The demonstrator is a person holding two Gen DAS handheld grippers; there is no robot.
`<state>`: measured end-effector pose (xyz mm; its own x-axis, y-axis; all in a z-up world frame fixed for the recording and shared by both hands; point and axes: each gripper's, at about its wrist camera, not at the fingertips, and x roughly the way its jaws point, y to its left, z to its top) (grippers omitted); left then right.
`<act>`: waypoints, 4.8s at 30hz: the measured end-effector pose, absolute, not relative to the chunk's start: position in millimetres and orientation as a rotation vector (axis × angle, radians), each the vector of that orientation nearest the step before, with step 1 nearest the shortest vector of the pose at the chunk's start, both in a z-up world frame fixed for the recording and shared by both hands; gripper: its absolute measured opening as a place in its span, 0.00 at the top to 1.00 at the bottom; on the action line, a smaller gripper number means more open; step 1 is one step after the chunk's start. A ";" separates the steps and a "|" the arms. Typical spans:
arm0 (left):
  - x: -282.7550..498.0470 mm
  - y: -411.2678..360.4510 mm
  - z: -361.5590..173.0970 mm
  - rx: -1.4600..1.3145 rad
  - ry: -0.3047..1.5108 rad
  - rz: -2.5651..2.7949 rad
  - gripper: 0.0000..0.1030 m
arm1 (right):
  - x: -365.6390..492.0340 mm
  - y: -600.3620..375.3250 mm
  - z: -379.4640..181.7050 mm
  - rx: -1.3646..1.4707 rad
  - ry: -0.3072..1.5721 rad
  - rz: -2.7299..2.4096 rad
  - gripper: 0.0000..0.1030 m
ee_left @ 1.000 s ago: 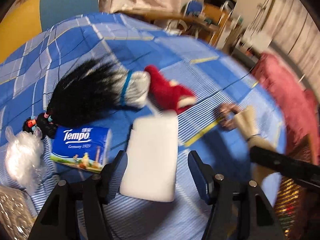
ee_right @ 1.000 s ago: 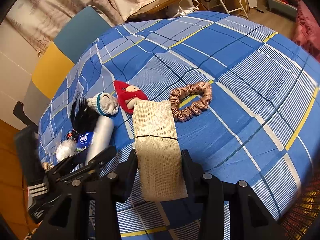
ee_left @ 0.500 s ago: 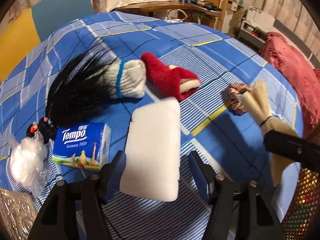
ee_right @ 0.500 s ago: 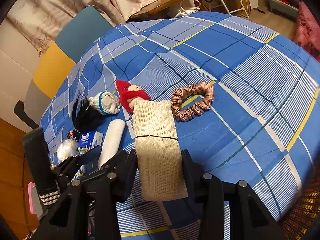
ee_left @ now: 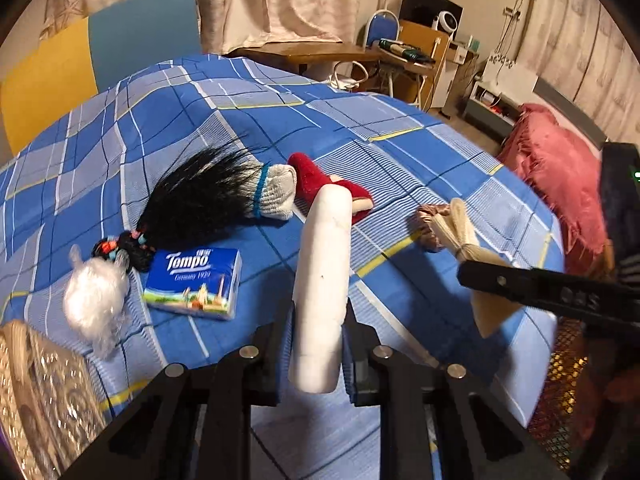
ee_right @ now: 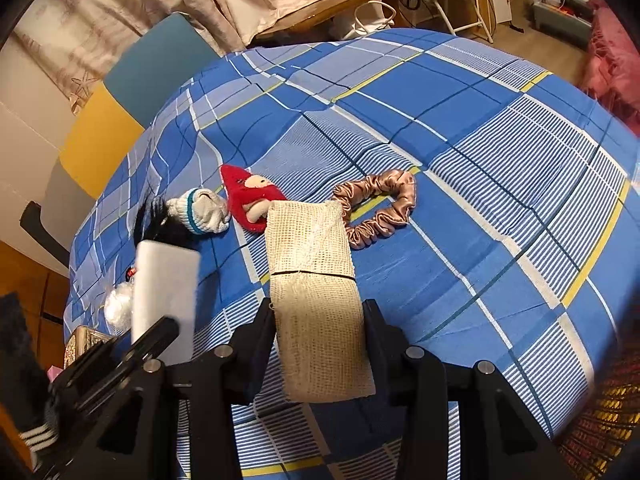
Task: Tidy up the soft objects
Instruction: 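Carry the white sponge toward the gold tray with the left gripper while the right holds the beige cloth, then lower the sponge into the gold tray with the left gripper while the right carries the beige cloth over it, then lower the beige mesh cloth into the tray beside the pink dishcloth and open the right gripper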
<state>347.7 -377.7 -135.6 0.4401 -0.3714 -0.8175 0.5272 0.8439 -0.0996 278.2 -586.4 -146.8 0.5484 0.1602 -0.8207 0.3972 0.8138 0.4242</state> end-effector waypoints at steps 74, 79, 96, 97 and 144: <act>188.8 -8.2 -52.4 -0.384 0.823 -0.340 0.46 | 222.6 -481.0 -61.3 0.565 0.723 0.030 0.57; 190.9 43.6 -78.4 -0.406 0.873 -0.219 0.46 | 213.5 -431.5 -26.6 0.507 0.668 0.118 0.57; 196.8 144.0 -136.0 -0.321 1.045 -0.009 0.46 | 190.0 -239.7 21.2 0.361 0.656 0.535 0.57; 196.3 147.2 -138.5 -0.314 1.054 0.004 0.46 | 188.9 -224.9 20.6 0.350 0.662 0.558 0.57; 151.6 179.7 -120.7 -0.480 0.808 0.173 0.35 | 300.5 3.5 -114.5 0.057 1.004 0.341 0.57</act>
<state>151.6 179.7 -120.7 0.6835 -0.0316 -0.7293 -0.3277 0.8795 -0.3452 300.5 3.5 -114.5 0.4889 0.3063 -0.8168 -0.2543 0.9457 0.2024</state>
